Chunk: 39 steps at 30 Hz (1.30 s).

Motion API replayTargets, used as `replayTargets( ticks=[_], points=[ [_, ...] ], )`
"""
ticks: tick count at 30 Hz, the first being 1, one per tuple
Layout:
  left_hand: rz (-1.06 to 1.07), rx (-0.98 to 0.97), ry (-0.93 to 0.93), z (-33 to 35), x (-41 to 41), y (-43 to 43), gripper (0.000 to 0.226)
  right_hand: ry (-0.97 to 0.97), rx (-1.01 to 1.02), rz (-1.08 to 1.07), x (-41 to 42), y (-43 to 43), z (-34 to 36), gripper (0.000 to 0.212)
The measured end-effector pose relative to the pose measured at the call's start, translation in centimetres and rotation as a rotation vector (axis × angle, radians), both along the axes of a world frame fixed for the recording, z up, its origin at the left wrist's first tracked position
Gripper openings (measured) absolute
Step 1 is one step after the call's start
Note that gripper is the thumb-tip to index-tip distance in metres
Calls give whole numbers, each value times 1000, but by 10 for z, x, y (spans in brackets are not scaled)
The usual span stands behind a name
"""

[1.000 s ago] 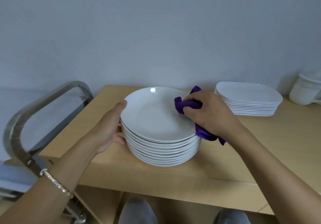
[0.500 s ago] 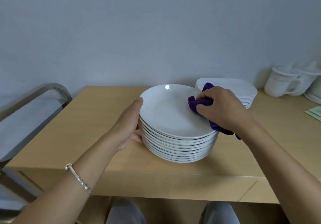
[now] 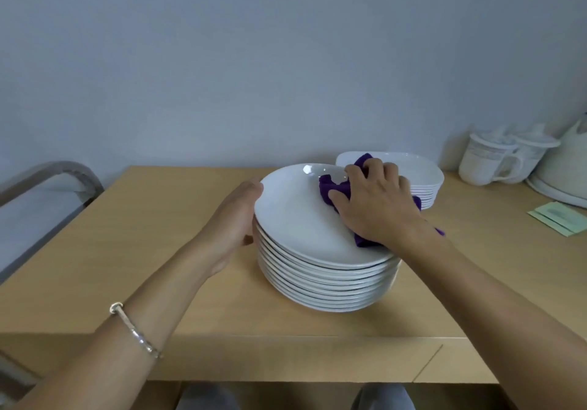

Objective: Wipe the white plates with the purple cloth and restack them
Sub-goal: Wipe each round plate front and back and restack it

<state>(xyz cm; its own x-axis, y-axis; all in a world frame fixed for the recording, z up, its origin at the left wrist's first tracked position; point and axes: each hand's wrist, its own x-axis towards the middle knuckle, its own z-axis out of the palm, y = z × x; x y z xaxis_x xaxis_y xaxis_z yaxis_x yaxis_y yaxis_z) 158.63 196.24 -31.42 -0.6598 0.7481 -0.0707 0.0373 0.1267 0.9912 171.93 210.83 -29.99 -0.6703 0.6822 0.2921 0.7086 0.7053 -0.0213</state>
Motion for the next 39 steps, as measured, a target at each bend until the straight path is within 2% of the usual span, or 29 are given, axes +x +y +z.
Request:
replayTargets(
  ticks=[2,5,7,12,18,20,22,26,28,31,35,39],
  points=[
    [-10,5,49,-5,4,0,37,-34,34,-63,-4,-3,0,48],
    [-18,36,70,-9,4,-1,39,50,-188,-38,-22,-7,5,45],
    [-18,40,90,-7,2,-1,40,84,-328,6,-38,-10,9,44],
    [17,61,126,-6,3,2,38,-20,-452,223,-61,-37,19,41],
    [67,64,192,-6,5,3,42,-116,-623,500,-4,-50,32,6],
    [54,61,208,-5,5,2,45,-192,-694,499,23,-43,41,10],
    [31,49,226,-4,4,0,44,-246,-659,409,40,-29,45,11],
    [-1,34,247,-2,0,0,46,-279,-261,126,26,5,37,25],
    [-3,30,244,-2,0,0,47,-228,-161,53,2,12,28,33],
    [4,36,245,-2,0,0,47,-94,-244,53,-41,3,18,38],
    [28,60,245,-2,3,0,48,-17,-451,225,-71,-28,21,39],
    [66,46,253,-5,2,3,44,-13,-587,489,-29,-45,25,12]
  ],
)
